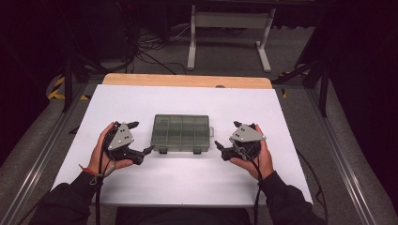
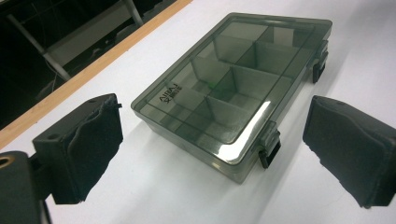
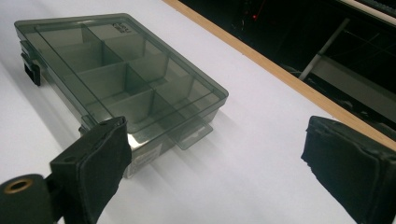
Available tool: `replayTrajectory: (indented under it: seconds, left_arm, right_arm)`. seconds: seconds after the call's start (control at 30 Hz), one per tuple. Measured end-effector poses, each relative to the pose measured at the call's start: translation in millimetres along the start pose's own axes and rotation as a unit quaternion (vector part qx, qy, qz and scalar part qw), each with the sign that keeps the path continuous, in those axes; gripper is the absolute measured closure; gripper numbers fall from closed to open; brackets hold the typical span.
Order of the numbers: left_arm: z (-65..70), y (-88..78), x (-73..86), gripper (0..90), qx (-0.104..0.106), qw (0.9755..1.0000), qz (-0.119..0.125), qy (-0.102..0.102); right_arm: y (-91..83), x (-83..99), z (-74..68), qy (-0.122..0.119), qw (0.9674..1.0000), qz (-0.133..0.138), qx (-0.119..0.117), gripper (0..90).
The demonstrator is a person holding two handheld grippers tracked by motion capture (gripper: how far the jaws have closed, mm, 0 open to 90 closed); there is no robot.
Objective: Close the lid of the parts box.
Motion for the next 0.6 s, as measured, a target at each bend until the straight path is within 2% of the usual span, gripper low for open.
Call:
replayTrajectory:
  seconds: [0.13, 0.43, 0.6]
  left_arm:
    - [-0.6, -3.0, 3.2, 5.2, 0.001, 1.0000, -0.001, -0.003]
    - [-1.0, -11.9, 11.9, 4.9, -0.012, 0.9998, -0.006, 0.012]
    - [0.2, -14.5, 17.4, 4.8, -0.010, 0.9998, -0.008, 0.018]
  right_arm:
    - [-3.3, 3.4, -1.1, -0.006, 1.0000, -0.001, 0.004, 7.1]
    - [-13.4, 10.0, -1.9, -0.012, 0.9999, -0.002, 0.011, 7.6]
    - [-19.2, 14.1, -2.6, -0.010, 0.9998, -0.002, 0.014, 7.4]
Point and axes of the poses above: each handheld gripper's, and its own axes: y roughly forward along the jaws, x roughly out of its underside, z roughly to its right, the point moved 8 cm from there along y, roughly forward along the jaws, and after that the axes turned 11 degrees about -x, right-handed, at the moved point
